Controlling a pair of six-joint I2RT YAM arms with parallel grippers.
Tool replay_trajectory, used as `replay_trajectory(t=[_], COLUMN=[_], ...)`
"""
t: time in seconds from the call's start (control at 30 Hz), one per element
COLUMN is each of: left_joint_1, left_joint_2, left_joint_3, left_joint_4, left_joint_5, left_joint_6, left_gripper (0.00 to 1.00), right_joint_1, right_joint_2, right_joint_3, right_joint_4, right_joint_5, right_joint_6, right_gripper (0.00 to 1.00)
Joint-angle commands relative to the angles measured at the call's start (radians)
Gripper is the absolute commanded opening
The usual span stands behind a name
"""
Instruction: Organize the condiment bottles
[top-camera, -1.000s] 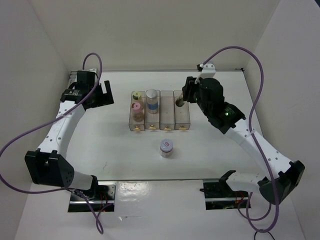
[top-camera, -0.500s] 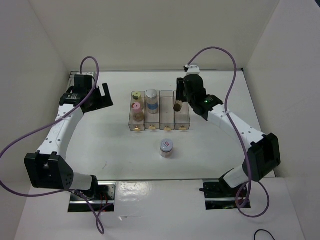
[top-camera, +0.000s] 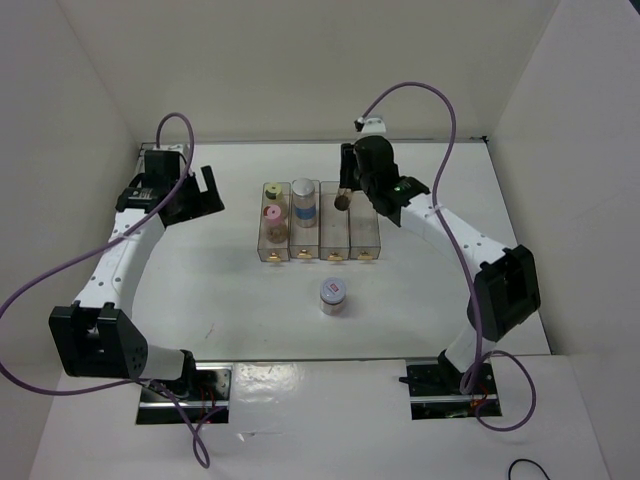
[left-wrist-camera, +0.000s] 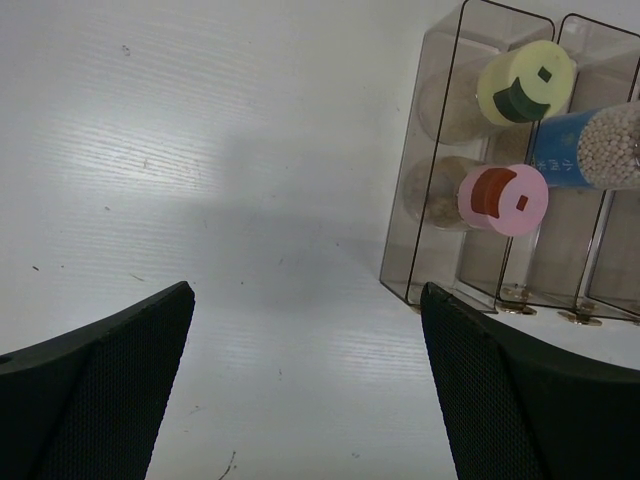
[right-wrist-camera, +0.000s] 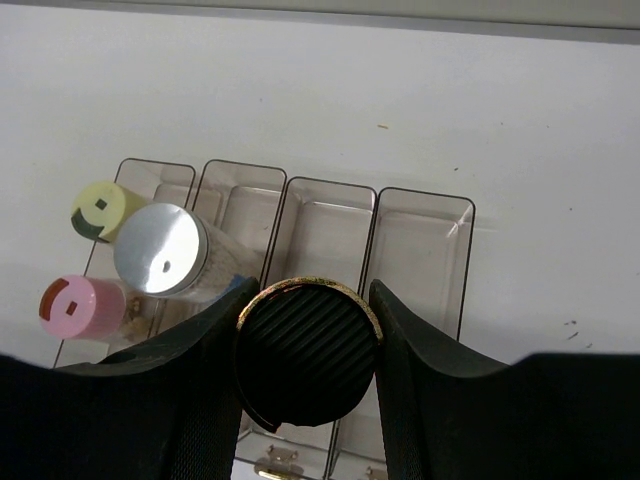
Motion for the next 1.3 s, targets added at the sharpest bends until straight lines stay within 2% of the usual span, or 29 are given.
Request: replay_trajectory(t=[0.0,0.8,0.87,1.13,1.27], left_joint_1=[0.012,0.022,0.022,0.022,0.022], left_joint_2=[-0.006,0.050,0.050,0.041,0.041], left_joint_3=[-0.005,0.004,0.004,0.004,-0.005], left_joint_4=[0.047,0.056,0.065,0.065,0.065], left_joint_5=[0.023,0.070,0.070,0.070,0.070], left_joint_6=[0.020,0.039,0.039,0.048,0.048], left_gripper=[1.00,1.00,1.00,1.00,1.00], right_joint_1=[0.018,0.056,0.056,0.075,0.084], right_joint_2=[0.046,0.215,0.226,0.247,0.247], right_joint_3=[0.067,0.070,0.070,0.070,0.038], right_joint_4=[0.090,0.168,0.168,0.159,0.159], right_joint_5=[0.017,0.085,0.076,0.085,0.105], right_joint_6=[-0.014,-0.052,-0.052,-0.032,-0.032], right_gripper=[0.07,0.08,0.15,0.20,0.41])
